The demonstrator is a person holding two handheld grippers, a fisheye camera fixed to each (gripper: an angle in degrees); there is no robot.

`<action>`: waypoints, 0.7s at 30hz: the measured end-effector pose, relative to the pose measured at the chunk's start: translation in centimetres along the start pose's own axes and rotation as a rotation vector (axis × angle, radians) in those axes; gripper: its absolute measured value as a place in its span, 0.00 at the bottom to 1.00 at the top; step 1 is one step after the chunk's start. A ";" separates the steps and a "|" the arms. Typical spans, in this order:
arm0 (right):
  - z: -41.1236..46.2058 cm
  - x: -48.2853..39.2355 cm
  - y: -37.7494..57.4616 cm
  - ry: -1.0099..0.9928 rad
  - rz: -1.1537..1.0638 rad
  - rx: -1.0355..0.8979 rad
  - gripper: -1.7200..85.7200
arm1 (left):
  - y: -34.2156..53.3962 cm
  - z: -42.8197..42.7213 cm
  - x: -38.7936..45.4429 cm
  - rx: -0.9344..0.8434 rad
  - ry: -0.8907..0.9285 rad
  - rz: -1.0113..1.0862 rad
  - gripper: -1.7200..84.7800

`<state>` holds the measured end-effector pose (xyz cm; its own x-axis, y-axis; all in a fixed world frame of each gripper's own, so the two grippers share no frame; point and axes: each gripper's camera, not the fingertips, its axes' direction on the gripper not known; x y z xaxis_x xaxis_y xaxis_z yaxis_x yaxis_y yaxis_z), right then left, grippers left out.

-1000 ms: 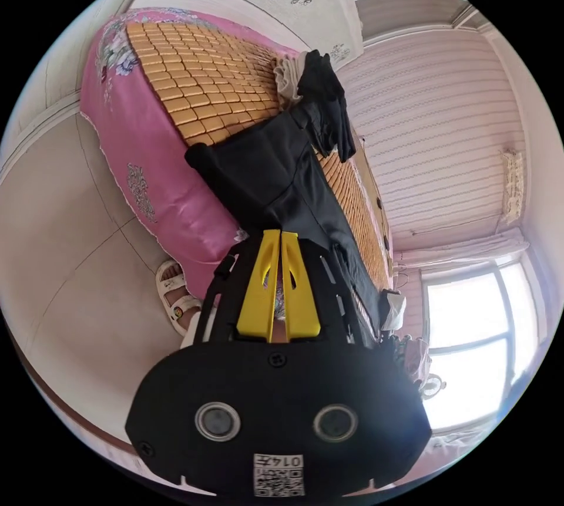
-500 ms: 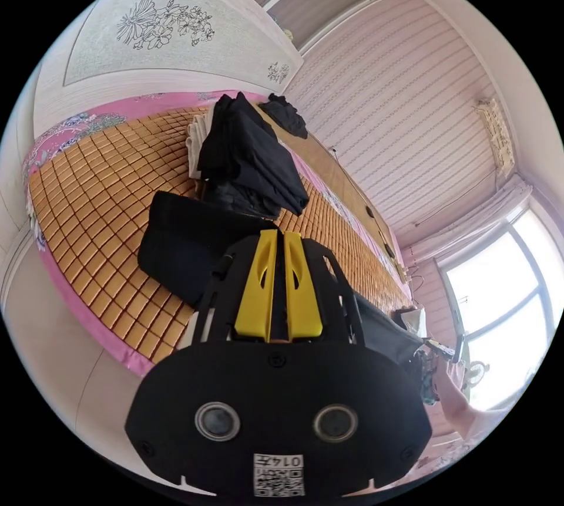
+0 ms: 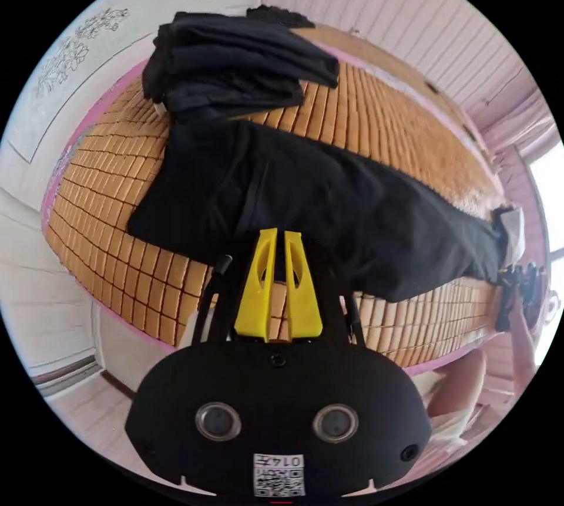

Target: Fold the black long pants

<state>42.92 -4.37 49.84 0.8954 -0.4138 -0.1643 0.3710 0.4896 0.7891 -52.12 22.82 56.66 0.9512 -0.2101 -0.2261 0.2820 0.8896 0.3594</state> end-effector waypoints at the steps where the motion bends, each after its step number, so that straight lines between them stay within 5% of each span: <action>1: 0.0 -0.2 0.3 0.015 -0.014 -0.014 0.09 | 0.6 -0.2 1.9 0.086 -0.076 0.073 0.02; 11: -1.9 -0.2 10.8 0.150 -0.235 -0.131 0.05 | 3.7 1.0 8.8 -0.125 -0.216 0.309 0.01; 21: -7.9 2.3 21.5 0.092 -0.144 0.146 0.06 | 9.6 -4.0 15.3 0.096 -0.214 0.427 0.01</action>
<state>54.88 11.27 61.72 0.8571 -0.3961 -0.3292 0.4627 0.3113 0.8301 -35.35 29.81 53.02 0.9861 0.0778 0.1470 -0.1381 0.8754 0.4633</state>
